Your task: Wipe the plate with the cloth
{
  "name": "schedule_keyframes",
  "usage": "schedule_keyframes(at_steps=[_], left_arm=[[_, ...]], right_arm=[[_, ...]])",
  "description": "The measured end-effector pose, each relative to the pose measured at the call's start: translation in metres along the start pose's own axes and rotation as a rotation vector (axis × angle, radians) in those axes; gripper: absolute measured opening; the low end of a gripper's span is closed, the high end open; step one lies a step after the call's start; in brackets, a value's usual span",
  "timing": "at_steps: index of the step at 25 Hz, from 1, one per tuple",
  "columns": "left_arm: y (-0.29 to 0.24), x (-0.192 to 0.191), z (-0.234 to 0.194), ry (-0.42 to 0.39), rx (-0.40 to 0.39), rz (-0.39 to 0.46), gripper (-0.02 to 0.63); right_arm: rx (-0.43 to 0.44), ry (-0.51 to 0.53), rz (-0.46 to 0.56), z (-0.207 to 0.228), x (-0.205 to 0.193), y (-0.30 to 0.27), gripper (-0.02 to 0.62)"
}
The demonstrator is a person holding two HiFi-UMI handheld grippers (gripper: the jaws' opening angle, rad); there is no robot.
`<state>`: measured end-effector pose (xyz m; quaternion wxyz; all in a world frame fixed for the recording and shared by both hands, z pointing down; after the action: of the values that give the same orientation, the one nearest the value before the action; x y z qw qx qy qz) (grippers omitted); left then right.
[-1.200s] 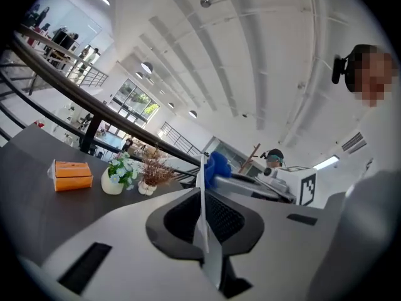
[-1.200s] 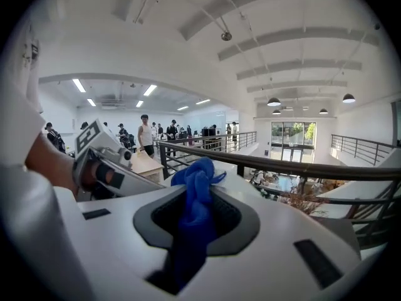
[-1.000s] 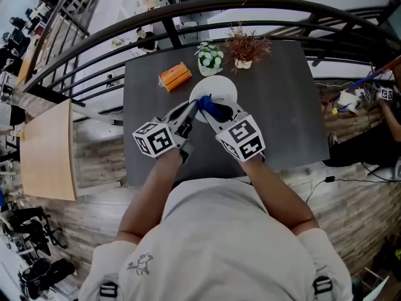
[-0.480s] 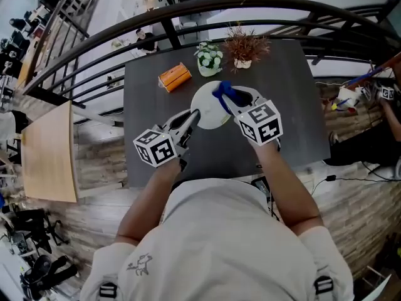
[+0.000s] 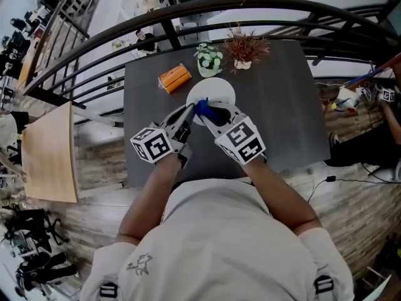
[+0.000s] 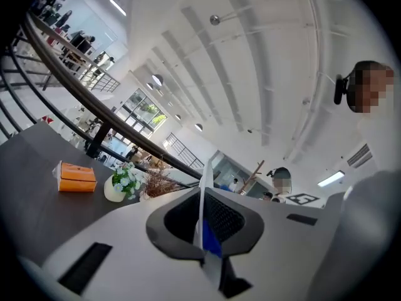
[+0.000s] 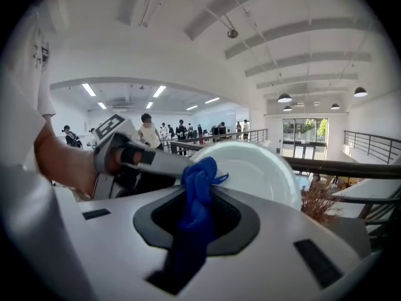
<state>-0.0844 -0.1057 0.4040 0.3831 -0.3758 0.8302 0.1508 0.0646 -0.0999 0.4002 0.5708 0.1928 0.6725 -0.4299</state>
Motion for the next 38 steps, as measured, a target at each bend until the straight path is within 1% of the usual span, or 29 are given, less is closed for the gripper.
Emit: schedule_keyframes(at_steps=[2,4,6,9,12,14,16,17,19,21,24,26,28,30,34,36,38], left_arm=[[0.004,0.005,-0.004,0.011,0.012,0.022,0.021],[0.008,0.007,-0.007,0.014,0.021,0.027,0.021],[0.01,0.004,-0.006,0.007,0.023,0.014,0.018],[0.006,-0.007,0.002,-0.016,0.005,-0.032,0.018],[-0.002,-0.014,0.007,-0.035,-0.013,-0.059,0.02],[-0.004,-0.014,0.009,-0.051,-0.015,-0.073,0.02],[-0.007,-0.014,0.011,-0.062,-0.018,-0.09,0.02],[-0.008,-0.014,0.012,-0.057,-0.019,-0.089,0.02],[-0.006,-0.012,0.009,-0.029,-0.017,-0.06,0.018],[0.0,-0.005,0.006,-0.019,-0.009,-0.032,0.018],[0.005,0.007,0.001,-0.043,0.002,-0.016,0.018],[0.009,0.012,-0.002,-0.09,0.012,-0.03,0.018],[0.011,0.01,0.0,-0.162,0.013,-0.08,0.018],[0.013,0.004,0.004,-0.22,-0.003,-0.138,0.018],[0.015,-0.004,0.0,-0.314,-0.013,-0.204,0.017],[0.013,-0.006,-0.001,-0.389,0.0,-0.239,0.017],[0.011,-0.006,0.002,-0.489,0.01,-0.274,0.017]], right_arm=[[0.024,-0.01,-0.039,-0.002,-0.014,-0.002,0.072],[0.013,-0.041,-0.053,0.007,-0.023,0.002,0.072],[-0.038,-0.072,-0.052,0.027,-0.025,0.01,0.072],[-0.123,-0.078,-0.034,0.057,-0.014,0.02,0.072],[-0.154,-0.047,-0.016,0.061,0.001,0.02,0.072],[-0.144,-0.028,-0.007,0.051,0.006,0.017,0.072],[-0.112,-0.014,0.01,0.037,0.009,0.014,0.072],[-0.092,-0.002,0.018,0.029,0.011,0.012,0.072],[-0.054,0.026,0.021,0.013,0.013,0.008,0.072],[-0.015,0.031,0.005,0.002,0.009,0.005,0.072],[0.032,0.033,-0.066,-0.004,-0.013,0.003,0.072],[0.025,0.026,-0.107,0.001,-0.029,0.003,0.072],[-0.012,0.012,-0.134,0.014,-0.04,0.008,0.072],[-0.058,-0.013,-0.138,0.03,-0.044,0.018,0.072],[-0.131,-0.015,-0.106,0.056,-0.031,0.035,0.072],[-0.149,0.008,-0.081,0.06,-0.02,0.041,0.072],[-0.148,0.02,-0.056,0.06,-0.009,0.045,0.072]])
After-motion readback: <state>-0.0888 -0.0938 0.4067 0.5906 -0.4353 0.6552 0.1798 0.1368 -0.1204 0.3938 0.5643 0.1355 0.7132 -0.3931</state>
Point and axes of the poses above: the fingertips, and each gripper's own axes: y backward along the fingers, z to its right, x out of its top, the point moved 8 cm from there along y, backward along the fingers, and after that the axes turned 3 degrees about -x, right-handed, at the moved point
